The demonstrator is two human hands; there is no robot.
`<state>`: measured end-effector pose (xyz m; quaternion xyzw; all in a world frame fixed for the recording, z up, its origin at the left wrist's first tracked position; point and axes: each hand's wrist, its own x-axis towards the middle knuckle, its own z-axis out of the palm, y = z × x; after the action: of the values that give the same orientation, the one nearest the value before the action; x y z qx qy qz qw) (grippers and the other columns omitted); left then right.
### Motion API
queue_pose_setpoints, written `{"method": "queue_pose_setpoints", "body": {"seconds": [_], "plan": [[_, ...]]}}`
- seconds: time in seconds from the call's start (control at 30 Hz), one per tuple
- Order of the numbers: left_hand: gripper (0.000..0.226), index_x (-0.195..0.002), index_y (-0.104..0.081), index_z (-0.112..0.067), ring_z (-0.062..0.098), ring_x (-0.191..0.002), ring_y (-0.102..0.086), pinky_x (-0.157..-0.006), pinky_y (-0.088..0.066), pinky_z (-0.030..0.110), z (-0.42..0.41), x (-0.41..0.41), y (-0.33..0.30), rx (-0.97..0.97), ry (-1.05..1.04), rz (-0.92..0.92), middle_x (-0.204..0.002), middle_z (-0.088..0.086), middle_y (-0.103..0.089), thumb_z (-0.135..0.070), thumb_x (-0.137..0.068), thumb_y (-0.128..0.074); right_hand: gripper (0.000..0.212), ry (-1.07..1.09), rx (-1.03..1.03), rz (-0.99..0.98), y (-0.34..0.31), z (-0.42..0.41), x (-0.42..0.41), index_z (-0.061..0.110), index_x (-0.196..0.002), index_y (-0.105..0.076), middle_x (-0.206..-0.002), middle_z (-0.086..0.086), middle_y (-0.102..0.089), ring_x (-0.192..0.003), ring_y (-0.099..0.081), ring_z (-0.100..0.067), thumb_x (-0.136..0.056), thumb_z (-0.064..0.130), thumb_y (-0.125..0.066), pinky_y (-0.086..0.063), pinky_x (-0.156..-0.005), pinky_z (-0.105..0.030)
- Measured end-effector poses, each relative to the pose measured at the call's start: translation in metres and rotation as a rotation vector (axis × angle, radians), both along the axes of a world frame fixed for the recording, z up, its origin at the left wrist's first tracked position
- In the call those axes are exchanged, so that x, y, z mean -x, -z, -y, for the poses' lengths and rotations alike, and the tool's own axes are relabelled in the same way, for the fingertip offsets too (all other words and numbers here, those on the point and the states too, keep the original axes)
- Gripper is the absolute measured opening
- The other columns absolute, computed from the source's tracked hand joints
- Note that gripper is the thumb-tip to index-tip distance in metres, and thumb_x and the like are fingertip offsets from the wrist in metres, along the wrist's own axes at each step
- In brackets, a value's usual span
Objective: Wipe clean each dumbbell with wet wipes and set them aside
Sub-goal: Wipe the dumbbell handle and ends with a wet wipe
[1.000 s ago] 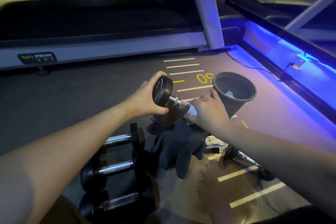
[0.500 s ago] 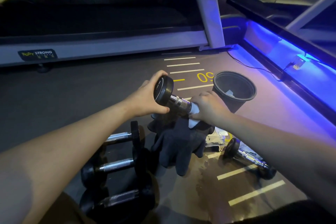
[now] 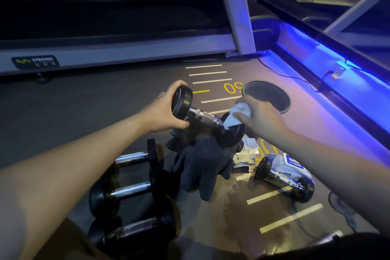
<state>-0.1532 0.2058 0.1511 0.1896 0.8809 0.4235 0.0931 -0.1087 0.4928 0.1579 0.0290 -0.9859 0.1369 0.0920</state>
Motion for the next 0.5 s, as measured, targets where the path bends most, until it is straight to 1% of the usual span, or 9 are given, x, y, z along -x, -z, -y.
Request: {"method": "queue_pose_setpoints", "body": {"seconds": [0.07, 0.1, 0.2, 0.27, 0.3, 0.37, 0.4, 0.43, 0.5], "plan": [[0.099, -0.132, -0.025, -0.056, 0.026, -0.106, -0.058, -0.092, -0.054, 0.047, 0.000, -0.001, -0.001, 0.002, 0.004, 0.002, -0.126, 0.005, -0.049, -0.039, -0.055, -0.084, 0.031, 0.036, 0.108, 0.077, 0.001, 0.001, -0.001, 0.031, -0.116, -0.060, -0.083, -0.001, -0.065, -0.077, -0.064, -0.026, -0.087, 0.042, -0.065, -0.051, -0.069, -0.035], [0.098, -0.132, -0.025, -0.056, 0.025, -0.105, -0.058, -0.092, -0.054, 0.046, 0.001, -0.002, 0.000, 0.007, 0.001, 0.003, -0.126, 0.005, -0.049, -0.040, -0.055, -0.084, 0.035, 0.043, 0.152, 0.127, 0.002, 0.002, -0.001, 0.030, -0.117, -0.060, -0.084, 0.000, -0.065, -0.076, -0.062, -0.024, -0.085, 0.043, -0.066, -0.052, -0.072, -0.036], [0.099, -0.133, -0.023, -0.054, 0.025, -0.106, -0.057, -0.092, -0.053, 0.044, 0.003, -0.005, 0.000, 0.040, -0.005, 0.002, -0.126, 0.004, -0.050, -0.039, -0.057, -0.084, 0.051, 0.040, 0.275, 0.305, 0.010, 0.012, -0.006, 0.033, -0.130, -0.052, -0.107, -0.004, -0.063, -0.086, -0.063, -0.025, -0.083, 0.042, -0.069, -0.056, -0.074, -0.041], [0.099, -0.135, -0.023, -0.053, 0.025, -0.104, -0.058, -0.092, -0.052, 0.043, 0.006, -0.007, 0.001, 0.090, -0.018, -0.022, -0.123, 0.002, -0.053, -0.035, -0.061, -0.086, 0.056, 0.067, 0.407, 0.388, 0.014, 0.019, -0.009, 0.041, -0.132, -0.046, -0.110, -0.006, -0.059, -0.076, -0.068, -0.031, -0.082, 0.037, -0.070, -0.061, -0.062, -0.048], [0.098, -0.136, -0.023, -0.052, 0.025, -0.101, -0.059, -0.090, -0.052, 0.040, 0.008, -0.007, 0.001, 0.120, -0.031, -0.037, -0.121, 0.001, -0.055, -0.033, -0.063, -0.086, 0.057, 0.082, 0.488, 0.419, 0.015, 0.022, -0.009, 0.045, -0.131, -0.044, -0.111, -0.007, -0.057, -0.067, -0.070, -0.036, -0.081, 0.034, -0.071, -0.060, -0.058, -0.052], [0.097, -0.138, -0.024, -0.051, 0.023, -0.088, -0.063, -0.078, -0.054, 0.034, 0.010, -0.008, 0.003, 0.154, -0.058, -0.048, -0.117, 0.000, -0.058, -0.028, -0.066, -0.085, 0.057, 0.102, 0.597, 0.462, 0.016, 0.025, -0.006, 0.048, -0.126, -0.043, -0.115, -0.010, -0.054, -0.055, -0.068, -0.042, -0.080, 0.027, -0.070, -0.057, -0.062, -0.063], [0.097, -0.138, -0.025, -0.052, 0.020, -0.081, -0.064, -0.069, -0.055, 0.030, 0.011, -0.009, 0.003, 0.160, -0.064, -0.047, -0.114, 0.000, -0.059, -0.025, -0.066, -0.084, 0.056, 0.103, 0.617, 0.472, 0.017, 0.026, -0.005, 0.047, -0.125, -0.044, -0.117, -0.011, -0.052, -0.054, -0.068, -0.043, -0.081, 0.025, -0.070, -0.055, -0.064, -0.066], [0.096, -0.138, -0.026, -0.052, 0.017, -0.076, -0.063, -0.064, -0.053, 0.027, 0.012, -0.010, 0.004, 0.172, -0.066, -0.052, -0.112, 0.000, -0.060, -0.023, -0.066, -0.083, 0.053, 0.098, 0.625, 0.470, 0.017, 0.028, -0.003, 0.045, -0.123, -0.045, -0.117, -0.010, -0.052, -0.055, -0.068, -0.043, -0.081, 0.023, -0.069, -0.055, -0.064, -0.067], [0.094, -0.137, -0.029, -0.052, 0.017, -0.078, -0.061, -0.065, -0.049, 0.028, 0.013, -0.010, 0.005, 0.201, -0.067, -0.075, -0.108, 0.000, -0.061, -0.021, -0.066, -0.081, 0.045, 0.084, 0.626, 0.420, 0.019, 0.031, -0.003, 0.040, -0.117, -0.050, -0.112, -0.009, -0.054, -0.065, -0.069, -0.043, -0.081, 0.020, -0.069, -0.059, -0.061, -0.058]]}}
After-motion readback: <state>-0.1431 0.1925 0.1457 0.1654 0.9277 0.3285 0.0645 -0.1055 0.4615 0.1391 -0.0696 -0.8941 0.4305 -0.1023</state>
